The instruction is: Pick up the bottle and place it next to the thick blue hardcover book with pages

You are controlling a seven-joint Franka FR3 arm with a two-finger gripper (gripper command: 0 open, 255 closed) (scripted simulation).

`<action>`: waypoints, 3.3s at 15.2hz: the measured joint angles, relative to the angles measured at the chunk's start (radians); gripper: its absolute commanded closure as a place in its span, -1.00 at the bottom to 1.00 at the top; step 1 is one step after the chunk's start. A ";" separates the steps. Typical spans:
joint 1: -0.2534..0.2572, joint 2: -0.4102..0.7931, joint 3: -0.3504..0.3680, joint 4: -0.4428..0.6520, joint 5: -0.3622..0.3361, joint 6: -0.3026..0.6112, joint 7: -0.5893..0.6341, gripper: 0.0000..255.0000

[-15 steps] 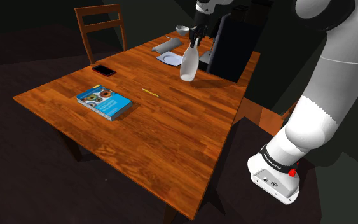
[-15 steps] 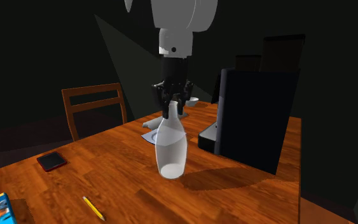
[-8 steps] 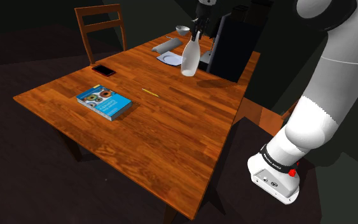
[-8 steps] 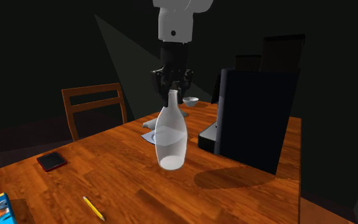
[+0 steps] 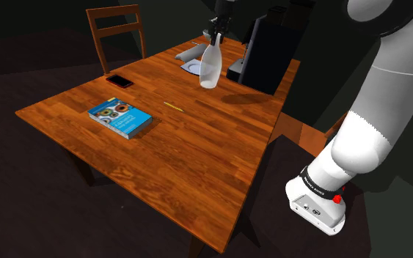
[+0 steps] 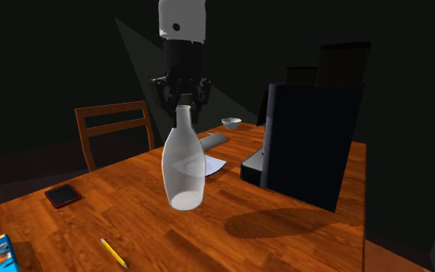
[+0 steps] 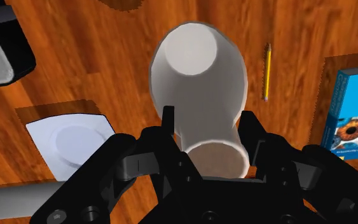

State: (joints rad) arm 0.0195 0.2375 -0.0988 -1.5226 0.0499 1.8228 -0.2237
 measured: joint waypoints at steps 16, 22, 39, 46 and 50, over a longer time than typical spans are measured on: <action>0.223 0.136 0.114 0.199 -0.053 -0.057 0.343 1.00; 0.275 0.206 0.132 0.278 -0.067 -0.065 0.414 1.00; 0.274 0.212 0.131 0.081 -0.067 0.137 0.416 1.00; 0.274 0.212 0.131 0.080 -0.068 0.140 0.416 -1.00; 0.274 0.212 0.131 0.080 -0.068 0.140 0.416 -1.00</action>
State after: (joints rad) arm 0.2935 0.4499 0.0322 -1.4430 -0.0176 1.9626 0.1925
